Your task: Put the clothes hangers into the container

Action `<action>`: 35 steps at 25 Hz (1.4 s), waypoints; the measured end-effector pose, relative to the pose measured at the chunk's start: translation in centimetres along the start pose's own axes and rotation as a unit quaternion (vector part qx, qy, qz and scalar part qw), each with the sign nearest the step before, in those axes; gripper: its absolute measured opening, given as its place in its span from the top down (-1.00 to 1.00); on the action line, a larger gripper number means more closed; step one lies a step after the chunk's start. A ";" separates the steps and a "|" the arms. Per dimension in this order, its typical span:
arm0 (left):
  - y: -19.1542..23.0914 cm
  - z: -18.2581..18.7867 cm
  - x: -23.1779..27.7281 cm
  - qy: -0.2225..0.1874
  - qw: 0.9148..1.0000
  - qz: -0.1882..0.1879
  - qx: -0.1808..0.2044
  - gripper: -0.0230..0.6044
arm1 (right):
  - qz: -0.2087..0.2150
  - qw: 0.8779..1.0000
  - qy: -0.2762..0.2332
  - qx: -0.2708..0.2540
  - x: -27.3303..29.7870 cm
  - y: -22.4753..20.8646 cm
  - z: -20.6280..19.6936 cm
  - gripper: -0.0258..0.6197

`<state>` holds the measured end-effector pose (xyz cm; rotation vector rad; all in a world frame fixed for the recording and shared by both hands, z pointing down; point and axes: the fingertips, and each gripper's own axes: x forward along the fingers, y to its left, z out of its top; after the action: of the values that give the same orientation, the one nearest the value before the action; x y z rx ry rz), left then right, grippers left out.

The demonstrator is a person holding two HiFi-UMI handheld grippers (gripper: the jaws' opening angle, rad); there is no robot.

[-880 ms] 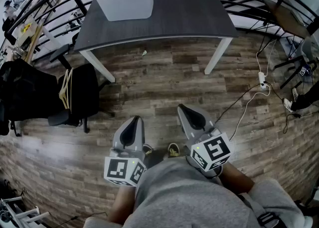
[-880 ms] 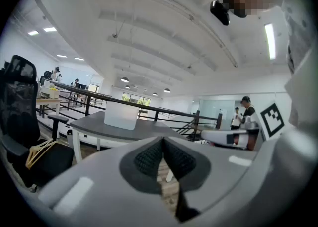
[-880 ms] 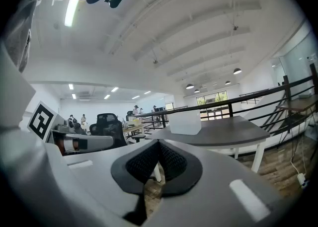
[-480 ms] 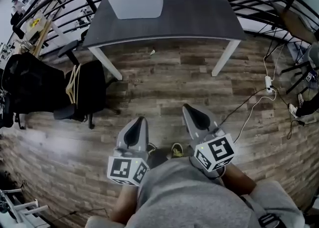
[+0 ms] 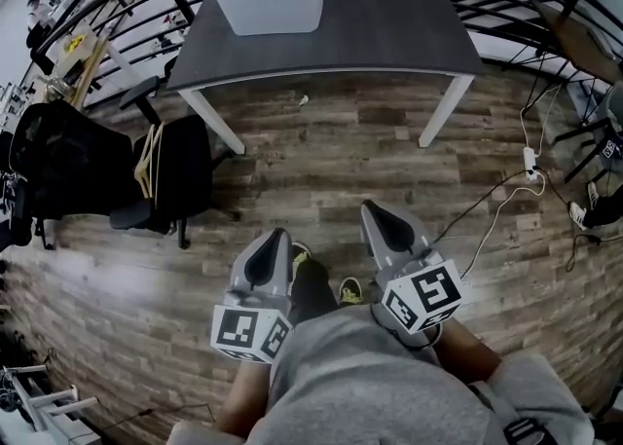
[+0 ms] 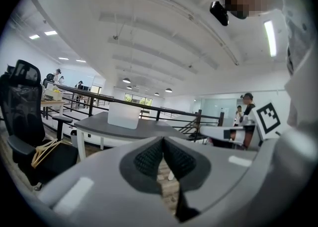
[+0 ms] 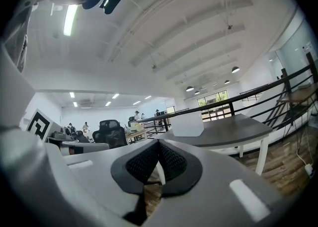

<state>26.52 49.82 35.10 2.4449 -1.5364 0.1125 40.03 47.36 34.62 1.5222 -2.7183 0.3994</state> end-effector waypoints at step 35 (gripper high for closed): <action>21.2 7.0 17.6 0.006 1.000 -0.011 -0.029 0.89 | 0.031 0.999 0.018 -0.039 29.0 -0.2 5.3 0.92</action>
<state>14.78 23.91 35.46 2.4109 -1.4867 0.0780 25.51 21.81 33.13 1.3998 -2.7244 0.3134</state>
